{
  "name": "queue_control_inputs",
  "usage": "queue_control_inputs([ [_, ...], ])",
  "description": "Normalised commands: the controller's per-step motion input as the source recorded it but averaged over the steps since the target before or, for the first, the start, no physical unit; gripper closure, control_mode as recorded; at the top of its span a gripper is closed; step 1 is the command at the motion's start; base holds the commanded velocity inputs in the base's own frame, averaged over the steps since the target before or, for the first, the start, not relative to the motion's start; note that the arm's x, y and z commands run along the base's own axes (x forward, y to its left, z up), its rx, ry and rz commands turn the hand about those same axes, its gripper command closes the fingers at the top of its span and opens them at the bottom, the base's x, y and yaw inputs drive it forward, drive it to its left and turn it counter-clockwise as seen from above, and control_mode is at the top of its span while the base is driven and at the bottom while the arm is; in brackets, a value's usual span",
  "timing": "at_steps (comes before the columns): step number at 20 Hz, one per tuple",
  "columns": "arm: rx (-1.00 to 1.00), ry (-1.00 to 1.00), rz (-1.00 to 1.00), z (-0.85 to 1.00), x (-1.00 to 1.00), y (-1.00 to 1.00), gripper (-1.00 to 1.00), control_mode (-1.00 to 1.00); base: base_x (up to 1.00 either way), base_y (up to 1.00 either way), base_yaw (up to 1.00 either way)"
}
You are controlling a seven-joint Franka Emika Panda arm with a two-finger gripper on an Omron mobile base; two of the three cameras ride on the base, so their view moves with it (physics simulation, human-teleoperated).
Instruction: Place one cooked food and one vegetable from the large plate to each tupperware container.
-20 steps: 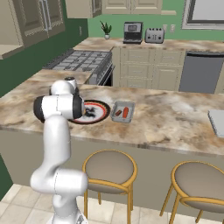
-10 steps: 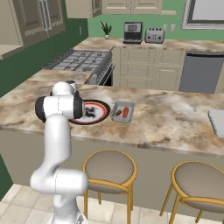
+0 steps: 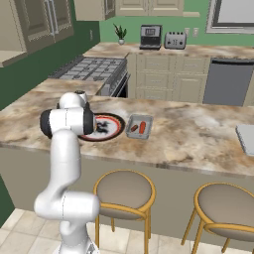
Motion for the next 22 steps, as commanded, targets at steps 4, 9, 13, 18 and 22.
queue_control_inputs([
  [4, -0.01, 0.00, -0.01, 0.00, -0.06, -0.07, 1.00, -1.00, 0.00, 0.00, 0.00],
  [9, -0.03, 0.00, 0.02, 0.37, -0.62, -0.65, 1.00, -1.00, 0.00, 0.00, 0.00],
  [13, -0.01, 0.00, 0.14, 0.96, -0.75, -0.94, 1.00, -1.00, 0.00, 0.00, 0.00],
  [18, 0.00, -0.10, 0.22, 0.90, -1.00, -0.84, 1.00, -1.00, 0.00, 0.00, 0.00],
  [22, 0.00, -0.04, 0.34, 0.83, -0.97, -0.71, 1.00, -1.00, 0.00, 0.00, 0.00],
])
